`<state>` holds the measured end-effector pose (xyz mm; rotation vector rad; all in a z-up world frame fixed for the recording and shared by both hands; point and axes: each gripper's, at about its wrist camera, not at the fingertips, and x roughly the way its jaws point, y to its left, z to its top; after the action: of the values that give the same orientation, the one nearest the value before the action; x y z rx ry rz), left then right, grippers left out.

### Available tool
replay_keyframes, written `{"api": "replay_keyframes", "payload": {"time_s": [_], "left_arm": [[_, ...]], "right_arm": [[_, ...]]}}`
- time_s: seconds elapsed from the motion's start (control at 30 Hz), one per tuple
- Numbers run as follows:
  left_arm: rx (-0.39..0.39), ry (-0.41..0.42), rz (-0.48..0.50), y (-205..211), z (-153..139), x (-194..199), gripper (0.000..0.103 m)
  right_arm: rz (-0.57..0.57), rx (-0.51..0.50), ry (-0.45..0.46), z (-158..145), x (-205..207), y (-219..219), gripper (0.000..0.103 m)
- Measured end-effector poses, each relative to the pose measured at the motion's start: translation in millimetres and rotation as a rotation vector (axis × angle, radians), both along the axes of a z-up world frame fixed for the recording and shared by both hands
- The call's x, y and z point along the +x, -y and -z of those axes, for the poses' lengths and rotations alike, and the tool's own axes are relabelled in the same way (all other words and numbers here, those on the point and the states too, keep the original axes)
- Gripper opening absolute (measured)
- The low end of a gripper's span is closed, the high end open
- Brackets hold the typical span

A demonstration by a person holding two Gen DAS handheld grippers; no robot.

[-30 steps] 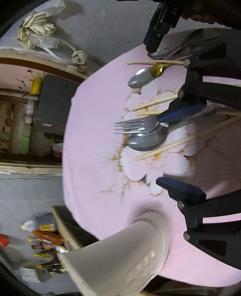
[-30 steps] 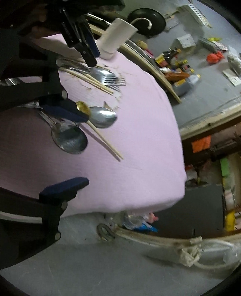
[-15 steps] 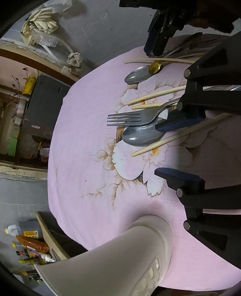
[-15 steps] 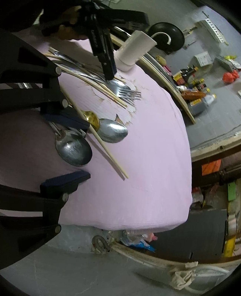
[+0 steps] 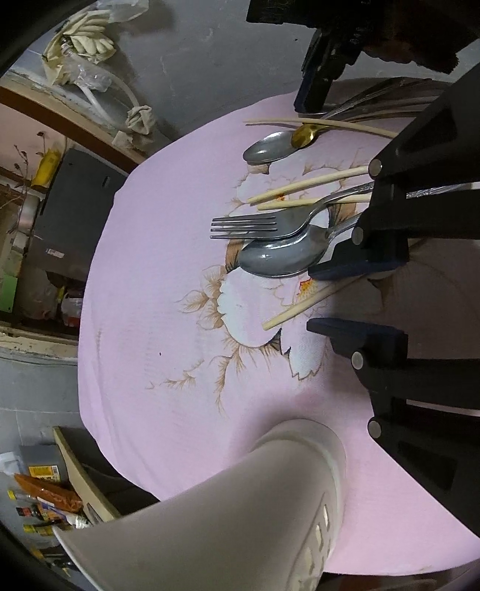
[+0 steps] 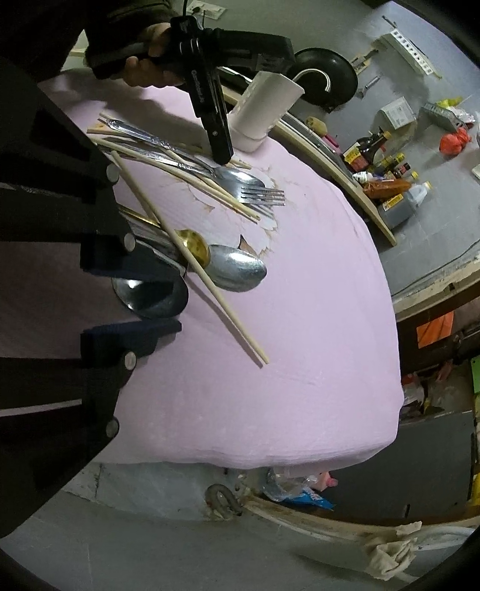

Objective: Organize utensils
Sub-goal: 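Reach the left tool into the utensil pile and grasp a wooden chopstick, then lift the chopstick with the left tool and carry it over the white holder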

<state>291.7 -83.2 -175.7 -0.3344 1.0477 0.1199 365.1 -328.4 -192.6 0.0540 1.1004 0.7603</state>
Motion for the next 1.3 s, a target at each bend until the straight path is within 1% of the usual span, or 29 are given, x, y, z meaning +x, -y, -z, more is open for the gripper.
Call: {"api": "replay_keyframes", "payload": {"time_s": [0.07, 0.1, 0.13, 0.2, 0.3, 0.37, 0.43, 0.57, 0.63, 0.77, 0.93, 1.1, 1.23, 1.3], "left_arm": [[-0.003, -0.013, 0.0, -1, 0, 3, 0.017], [-0.002, -0.018, -0.002, -1, -1, 3, 0.013], [-0.006, -0.028, -0.007, -2, -2, 5, 0.013], [-0.013, -0.042, -0.02, -3, -4, 5, 0.006], [-0.027, -0.044, -0.042, -4, -5, 2, 0.005], [-0.023, -0.035, -0.049, -1, -8, -2, 0.005], [-0.03, -0.015, -0.063, 0, -12, -6, 0.005], [-0.086, 0.054, -0.063, 0, -25, -19, 0.005], [-0.074, 0.087, -0.041, 8, -34, -26, 0.005], [-0.07, 0.153, -0.033, 15, -53, -37, 0.005], [-0.036, 0.249, -0.057, 11, -82, -48, 0.005], [-0.05, 0.356, -0.107, -13, -115, -54, 0.005], [-0.057, 0.46, -0.153, -45, -147, -57, 0.005], [-0.05, 0.5, -0.167, -59, -157, -60, 0.005]], "right_arm": [[0.008, 0.001, -0.02, 2, 2, 0, 0.009], [0.013, 0.003, -0.029, 2, 3, 0, 0.008], [0.015, 0.003, -0.032, 3, 3, 0, 0.007], [0.02, 0.001, -0.034, 3, 1, -1, 0.006], [0.04, 0.016, -0.035, 1, -1, 1, 0.004], [0.053, 0.033, -0.024, -4, -5, 2, 0.002], [0.06, 0.037, -0.01, -10, -8, 2, 0.002], [0.062, 0.027, 0.041, -25, -22, -1, 0.001], [0.075, 0.022, 0.065, -32, -29, 0, 0.001], [0.119, 0.012, 0.154, -55, -47, 0, 0.001], [0.176, -0.004, 0.279, -87, -71, -4, 0.001], [0.242, -0.033, 0.406, -120, -90, -9, 0.001], [0.297, -0.017, 0.517, -159, -105, -22, 0.001], [0.308, -0.003, 0.572, -179, -107, -35, 0.001]]}}
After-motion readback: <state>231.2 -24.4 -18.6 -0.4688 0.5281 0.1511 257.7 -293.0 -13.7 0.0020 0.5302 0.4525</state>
